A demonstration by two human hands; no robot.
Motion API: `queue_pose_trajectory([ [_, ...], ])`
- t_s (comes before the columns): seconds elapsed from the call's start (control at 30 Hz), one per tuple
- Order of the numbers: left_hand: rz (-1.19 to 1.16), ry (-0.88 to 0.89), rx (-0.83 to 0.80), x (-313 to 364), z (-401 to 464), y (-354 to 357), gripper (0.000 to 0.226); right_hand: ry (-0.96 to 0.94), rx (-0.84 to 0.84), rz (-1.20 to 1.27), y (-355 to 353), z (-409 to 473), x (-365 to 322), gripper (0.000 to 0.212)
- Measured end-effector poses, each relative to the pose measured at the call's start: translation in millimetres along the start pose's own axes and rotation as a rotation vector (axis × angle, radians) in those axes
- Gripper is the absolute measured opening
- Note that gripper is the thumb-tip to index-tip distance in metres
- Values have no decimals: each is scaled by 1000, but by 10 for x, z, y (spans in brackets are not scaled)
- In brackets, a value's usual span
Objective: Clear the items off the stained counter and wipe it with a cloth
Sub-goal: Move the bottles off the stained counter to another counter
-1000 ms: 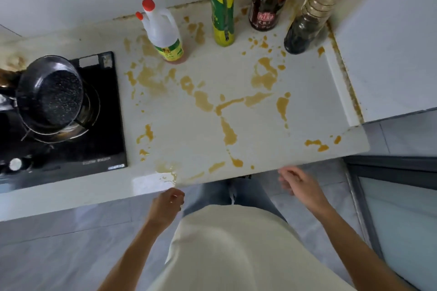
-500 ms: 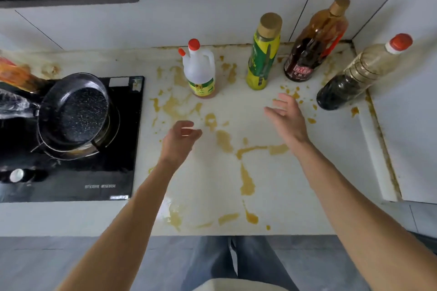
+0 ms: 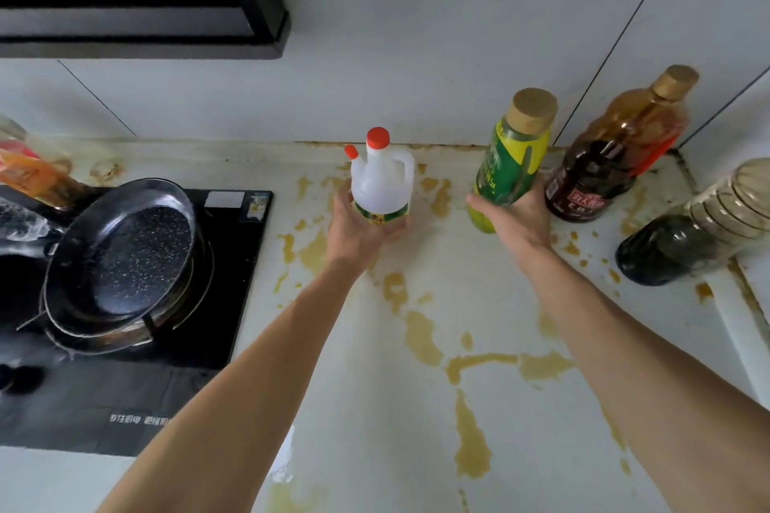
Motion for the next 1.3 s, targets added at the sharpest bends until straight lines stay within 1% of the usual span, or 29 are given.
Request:
queue_pose_trajectory([
  [0.1,-14,38,10,-53,67,50,101,-2,57,-9,61,58,63,83],
  [0.2,-16,75,30,-77,102,98,91,-13,105,-33,89,86,63,62],
  [0.27,-5,90,38,-56,86,100,90,-22,116,-32,81,73,35,53],
  [0.47,68,115,25,99,-52,-44,88,-46,122,48,-151,-145,-269,44],
  [0.53,69,114,12,163,-184,-144,88,-53,97,55,-274,-250,-400,44],
  [0.63,70,110,-12,263,-490,-333,91,-46,38,22,-502,-478,-525,52],
  [0.77,88,91,-24,336,-970,-657,87,18,4,2,-833,-925,-521,53],
  [0.83,119,69,-51,324,-1217,-805,89,61,-14,-22,-991,-1175,-459,54],
  [0.9,159,44,-76,270,-1468,-945,93,104,-32,-66,-1135,-1433,-350,53],
  [1.0,210,-43,-118,116,-1840,-1150,95,165,-71,-127,-1357,-1828,-203,50],
  [1.1,280,-84,-136,-63,-2174,-1346,92,198,-146,-140,-1574,-2204,-94,44],
  [1.17,296,-112,-132,-193,-2384,-1455,91,224,-162,-123,-1750,-2455,-1,40],
  [1.3,317,-168,-101,-441,-2722,-1654,93,261,-191,-154,-2036,-2895,202,48],
])
Point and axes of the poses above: each hand's wrist, its own z-axis towards the middle knuckle, its own y-axis out of the palm, x = y × z, the point moved 2 cm from there along z, towards the middle knuckle, and after that the axes turned 8 degrees about x, right-handed, at the moved point
